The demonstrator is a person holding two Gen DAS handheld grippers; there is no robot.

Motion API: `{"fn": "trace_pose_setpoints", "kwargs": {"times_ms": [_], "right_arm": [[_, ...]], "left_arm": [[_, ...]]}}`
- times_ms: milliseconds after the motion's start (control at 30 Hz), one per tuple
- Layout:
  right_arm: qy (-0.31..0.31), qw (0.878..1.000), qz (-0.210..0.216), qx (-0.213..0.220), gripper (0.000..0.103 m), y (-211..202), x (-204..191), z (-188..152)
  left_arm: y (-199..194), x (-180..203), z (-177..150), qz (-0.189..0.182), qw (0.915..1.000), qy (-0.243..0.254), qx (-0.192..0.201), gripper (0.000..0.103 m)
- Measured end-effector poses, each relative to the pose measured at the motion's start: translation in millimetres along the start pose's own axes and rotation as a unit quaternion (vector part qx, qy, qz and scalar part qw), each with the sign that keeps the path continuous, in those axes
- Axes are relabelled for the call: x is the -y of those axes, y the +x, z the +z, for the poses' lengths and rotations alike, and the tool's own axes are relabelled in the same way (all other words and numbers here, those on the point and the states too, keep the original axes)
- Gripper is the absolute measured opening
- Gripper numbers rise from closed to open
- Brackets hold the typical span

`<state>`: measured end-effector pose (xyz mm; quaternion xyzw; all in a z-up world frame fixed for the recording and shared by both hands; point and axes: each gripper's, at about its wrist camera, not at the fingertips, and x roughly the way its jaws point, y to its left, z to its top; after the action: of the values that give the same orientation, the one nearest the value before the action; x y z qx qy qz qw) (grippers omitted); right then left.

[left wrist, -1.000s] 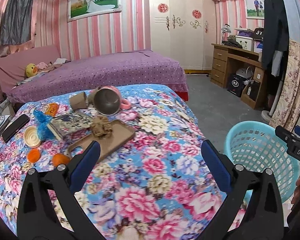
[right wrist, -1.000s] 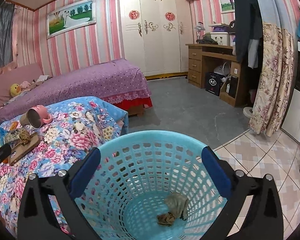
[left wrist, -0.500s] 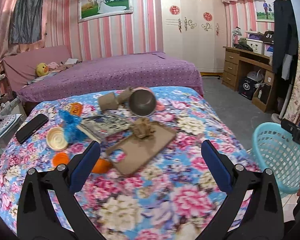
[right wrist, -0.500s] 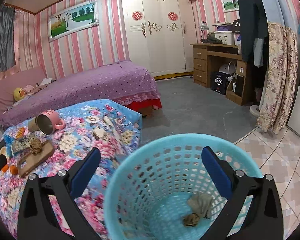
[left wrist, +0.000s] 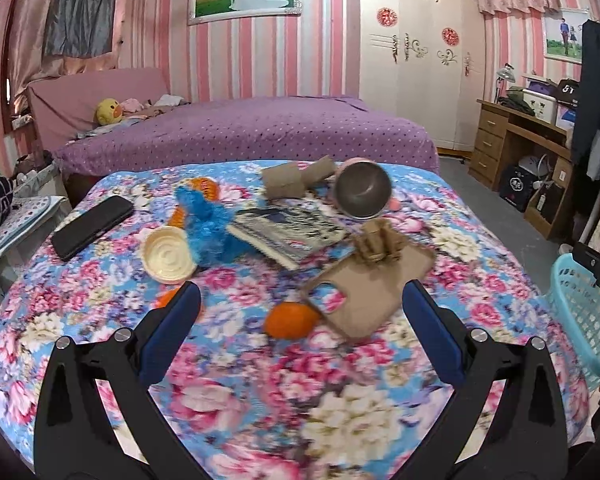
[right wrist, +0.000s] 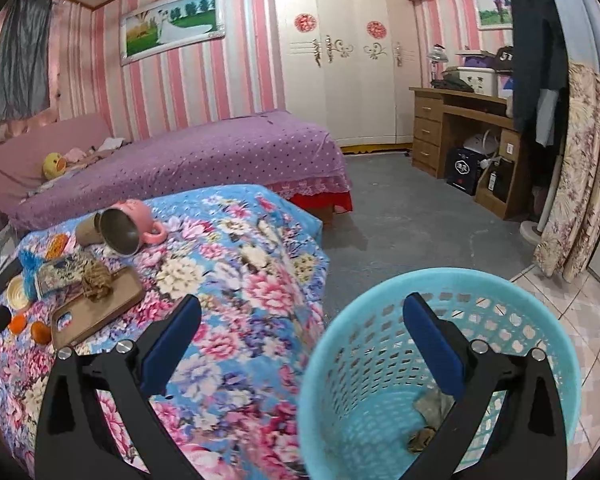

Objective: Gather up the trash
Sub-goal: 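Move both tools back over the bed and grasp the orange fruit with the left tool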

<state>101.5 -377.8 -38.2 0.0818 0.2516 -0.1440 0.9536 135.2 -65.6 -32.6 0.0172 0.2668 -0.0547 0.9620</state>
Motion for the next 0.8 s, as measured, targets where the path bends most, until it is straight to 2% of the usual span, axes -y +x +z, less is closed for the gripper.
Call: {"fn": "trace_pose_setpoints", "kwargs": {"times_ms": [333,567,700,800], "right_arm": [[-0.042,0.999,0.011,-0.018,0.099,12,-43,-7],[-0.068,0.997,0.021,-0.026,0.099,16,-72,-8],[-0.077,0.996,0.028,-0.030,0.099,19,-83,-10],[-0.080,0.996,0.027,-0.032,0.099,19,-84,-12]], "left_arm": [[15,-46,-9,0.020,0.9992,-0.008,-0.033,0.098],[33,-86,-7,0.026,0.9958,-0.057,-0.067,0.097],[41,-90,-10,0.016,0.9942,-0.063,-0.085,0.097],[44,-80,-12,0.009,0.9949,-0.038,-0.093,0.097]]}}
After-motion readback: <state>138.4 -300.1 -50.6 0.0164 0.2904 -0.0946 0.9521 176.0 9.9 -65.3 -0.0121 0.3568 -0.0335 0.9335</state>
